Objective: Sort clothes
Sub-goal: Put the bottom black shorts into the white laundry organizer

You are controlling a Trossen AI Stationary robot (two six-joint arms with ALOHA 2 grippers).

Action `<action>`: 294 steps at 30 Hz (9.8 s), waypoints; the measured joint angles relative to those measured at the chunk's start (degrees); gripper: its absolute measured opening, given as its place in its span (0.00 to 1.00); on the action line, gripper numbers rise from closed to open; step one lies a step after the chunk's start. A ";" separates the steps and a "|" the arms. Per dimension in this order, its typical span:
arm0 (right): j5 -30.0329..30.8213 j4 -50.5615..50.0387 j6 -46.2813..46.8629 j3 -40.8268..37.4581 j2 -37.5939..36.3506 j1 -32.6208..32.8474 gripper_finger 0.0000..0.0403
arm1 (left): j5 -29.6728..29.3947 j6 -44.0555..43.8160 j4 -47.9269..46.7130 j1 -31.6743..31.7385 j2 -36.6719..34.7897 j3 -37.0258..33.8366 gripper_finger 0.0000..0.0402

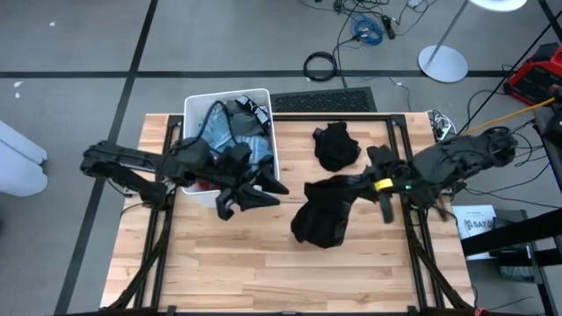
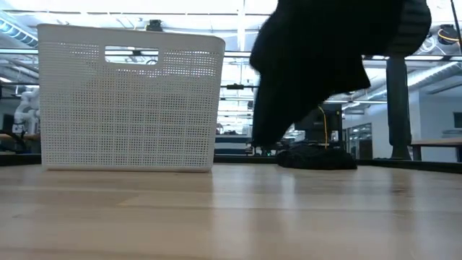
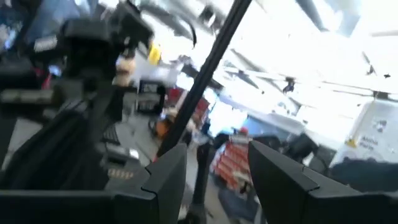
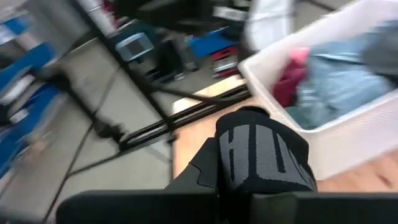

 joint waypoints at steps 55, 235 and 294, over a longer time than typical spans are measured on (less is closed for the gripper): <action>-8.52 5.67 9.89 -0.10 7.24 -7.91 0.00 | -18.29 29.70 -13.48 -0.26 7.24 0.92 0.45; 21.60 41.72 -18.37 4.70 -10.27 -6.62 0.00 | -38.91 33.13 0.71 -0.42 27.36 15.76 0.59; 21.60 45.48 -22.99 4.70 -8.02 -6.67 0.00 | -47.14 19.55 -2.45 2.38 27.38 15.76 0.59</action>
